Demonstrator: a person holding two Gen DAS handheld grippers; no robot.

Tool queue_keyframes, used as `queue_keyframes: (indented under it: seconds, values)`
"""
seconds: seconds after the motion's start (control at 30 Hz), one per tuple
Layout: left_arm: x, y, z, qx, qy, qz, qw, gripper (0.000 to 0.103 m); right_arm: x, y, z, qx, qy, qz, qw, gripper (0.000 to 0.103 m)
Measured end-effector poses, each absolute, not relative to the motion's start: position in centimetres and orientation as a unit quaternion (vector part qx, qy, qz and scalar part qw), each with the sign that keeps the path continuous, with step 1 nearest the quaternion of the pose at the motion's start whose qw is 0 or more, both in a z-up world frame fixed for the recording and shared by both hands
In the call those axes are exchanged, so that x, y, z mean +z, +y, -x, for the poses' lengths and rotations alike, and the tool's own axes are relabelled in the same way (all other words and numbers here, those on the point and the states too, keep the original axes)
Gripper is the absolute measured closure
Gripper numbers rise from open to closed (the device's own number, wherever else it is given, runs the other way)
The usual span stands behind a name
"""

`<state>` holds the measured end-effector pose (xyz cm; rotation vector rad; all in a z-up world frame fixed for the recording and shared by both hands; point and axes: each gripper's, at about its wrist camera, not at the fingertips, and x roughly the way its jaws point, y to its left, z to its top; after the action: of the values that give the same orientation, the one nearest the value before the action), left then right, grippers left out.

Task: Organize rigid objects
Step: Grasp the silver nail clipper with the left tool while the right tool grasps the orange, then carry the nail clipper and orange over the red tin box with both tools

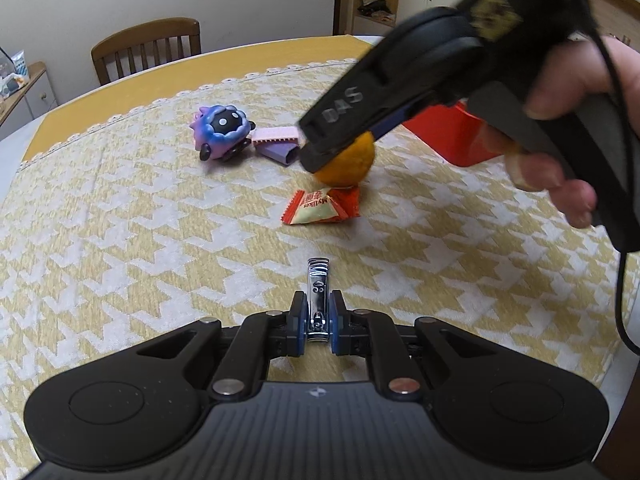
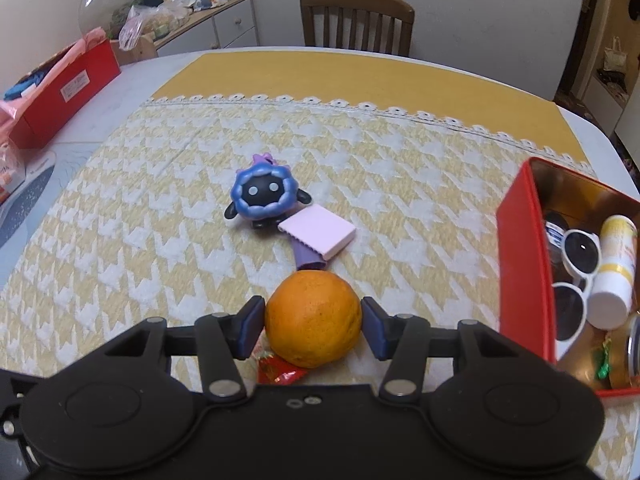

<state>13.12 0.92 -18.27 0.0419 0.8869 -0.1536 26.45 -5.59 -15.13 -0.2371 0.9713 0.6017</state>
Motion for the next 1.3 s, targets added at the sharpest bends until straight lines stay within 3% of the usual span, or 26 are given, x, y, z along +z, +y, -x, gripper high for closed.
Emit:
queue_keyframes:
  seconds: [0.63,1.3]
  values:
    - [-12.5,2.8,-14.6,-0.056,0.388,0.025,0.920,0.093,-9.2,-13.2,-24.1,0.276,0.415,0.066,0.864,0.052]
    - [-6.0,-3.5,-21.7,-0.112,0.338,0.024,0.934,0.093,-7.2,-22.3,-25.8,0.227,0.396,0.045,0.889,0.052]
